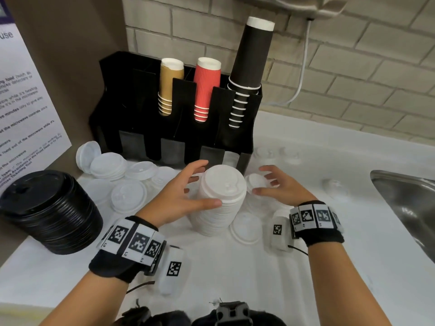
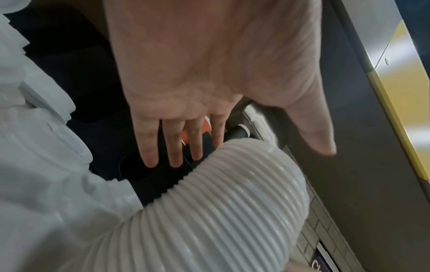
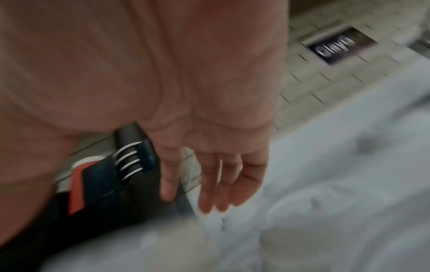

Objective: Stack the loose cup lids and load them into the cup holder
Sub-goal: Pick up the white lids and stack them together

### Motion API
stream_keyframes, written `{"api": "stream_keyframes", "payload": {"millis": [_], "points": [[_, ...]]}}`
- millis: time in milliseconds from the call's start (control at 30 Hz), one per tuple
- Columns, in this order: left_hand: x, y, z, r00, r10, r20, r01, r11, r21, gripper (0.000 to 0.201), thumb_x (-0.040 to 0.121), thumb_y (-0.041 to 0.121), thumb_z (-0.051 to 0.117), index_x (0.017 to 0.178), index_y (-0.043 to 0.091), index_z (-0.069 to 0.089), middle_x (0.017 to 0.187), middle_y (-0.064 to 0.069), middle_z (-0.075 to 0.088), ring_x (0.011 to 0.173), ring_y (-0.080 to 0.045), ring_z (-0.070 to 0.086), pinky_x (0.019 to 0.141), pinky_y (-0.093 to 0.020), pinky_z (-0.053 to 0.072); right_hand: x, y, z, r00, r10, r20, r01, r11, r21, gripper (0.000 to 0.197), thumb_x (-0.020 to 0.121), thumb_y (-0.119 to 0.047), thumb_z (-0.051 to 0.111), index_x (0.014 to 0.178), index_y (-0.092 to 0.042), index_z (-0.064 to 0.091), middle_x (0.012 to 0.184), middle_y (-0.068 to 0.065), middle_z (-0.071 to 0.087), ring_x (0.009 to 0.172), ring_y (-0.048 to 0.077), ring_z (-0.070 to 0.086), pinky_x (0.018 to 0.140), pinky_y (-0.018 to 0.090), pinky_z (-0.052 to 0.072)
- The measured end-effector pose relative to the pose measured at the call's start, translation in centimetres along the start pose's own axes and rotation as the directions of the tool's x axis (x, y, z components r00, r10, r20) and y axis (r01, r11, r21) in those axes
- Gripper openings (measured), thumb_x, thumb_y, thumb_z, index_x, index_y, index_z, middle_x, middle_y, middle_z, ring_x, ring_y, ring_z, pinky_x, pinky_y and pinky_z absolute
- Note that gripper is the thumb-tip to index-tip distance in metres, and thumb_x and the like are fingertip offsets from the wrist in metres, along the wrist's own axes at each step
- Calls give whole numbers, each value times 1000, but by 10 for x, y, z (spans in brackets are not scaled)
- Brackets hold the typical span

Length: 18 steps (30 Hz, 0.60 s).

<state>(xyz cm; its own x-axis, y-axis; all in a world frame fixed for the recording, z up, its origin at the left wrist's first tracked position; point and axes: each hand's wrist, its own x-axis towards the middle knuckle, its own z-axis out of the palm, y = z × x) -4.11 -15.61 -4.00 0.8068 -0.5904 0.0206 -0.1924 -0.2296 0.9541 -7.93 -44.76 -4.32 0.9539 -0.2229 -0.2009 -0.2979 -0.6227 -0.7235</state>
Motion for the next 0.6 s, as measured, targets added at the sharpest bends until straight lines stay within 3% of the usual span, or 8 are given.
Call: {"api": "stream_keyframes", "payload": {"millis": [67,167,267,333,400,500,600], "points": [[2,2,-3,999,-3,-35,1,999,-39,87,62,65,78,136,44,37,140,17,45,128,-1,43,107,-33,38,15,11,-6,994,78,-77,-72,995,70,61,77,-41,75,130,-32,46,126,0,47,112,17,47,87,28,39],[6,9,-7,990,-14,-139,5,998,-67,74,70,61,59,137,36,43,137,15,48,123,0,47,106,-33,40,48,26,-26,959,210,-193,-206,978,42,62,83,-41,69,136,-24,42,135,8,47,114,24,52,92,34,44],[9,12,-12,978,-19,-207,5,998,-68,65,74,59,52,134,34,47,132,16,51,118,4,49,106,-31,39,85,38,-47,912,363,-190,-378,924,-52,64,85,-40,64,141,-26,37,141,10,46,116,31,54,97,39,47],[10,11,-15,975,-16,-220,3,998,-62,60,76,57,52,132,36,48,132,16,52,118,5,50,105,-30,39,105,42,-59,890,426,-164,-452,871,-193,72,84,-43,64,146,-29,30,148,9,39,118,35,53,91,37,46],[11,8,-19,972,-19,-233,7,999,-50,58,76,58,52,130,38,49,131,17,53,117,5,50,104,-29,40,121,45,-69,878,450,-164,-479,832,-279,80,83,-45,64,149,-28,23,151,12,35,126,37,46,87,36,40],[14,5,-23,966,-24,-258,15,999,-37,53,74,60,53,124,43,50,129,19,53,115,7,52,102,-28,42,140,46,-76,873,461,-159,-484,785,-386,83,84,-45,64,151,-27,19,153,13,30,134,38,37,94,38,37],[18,3,-26,961,-28,-275,17,999,-40,51,73,60,54,121,45,51,129,19,54,113,8,52,102,-30,42,149,44,-78,868,456,-198,-483,677,-556,80,83,-47,64,147,-16,28,148,18,37,131,38,40,97,41,37]]}}
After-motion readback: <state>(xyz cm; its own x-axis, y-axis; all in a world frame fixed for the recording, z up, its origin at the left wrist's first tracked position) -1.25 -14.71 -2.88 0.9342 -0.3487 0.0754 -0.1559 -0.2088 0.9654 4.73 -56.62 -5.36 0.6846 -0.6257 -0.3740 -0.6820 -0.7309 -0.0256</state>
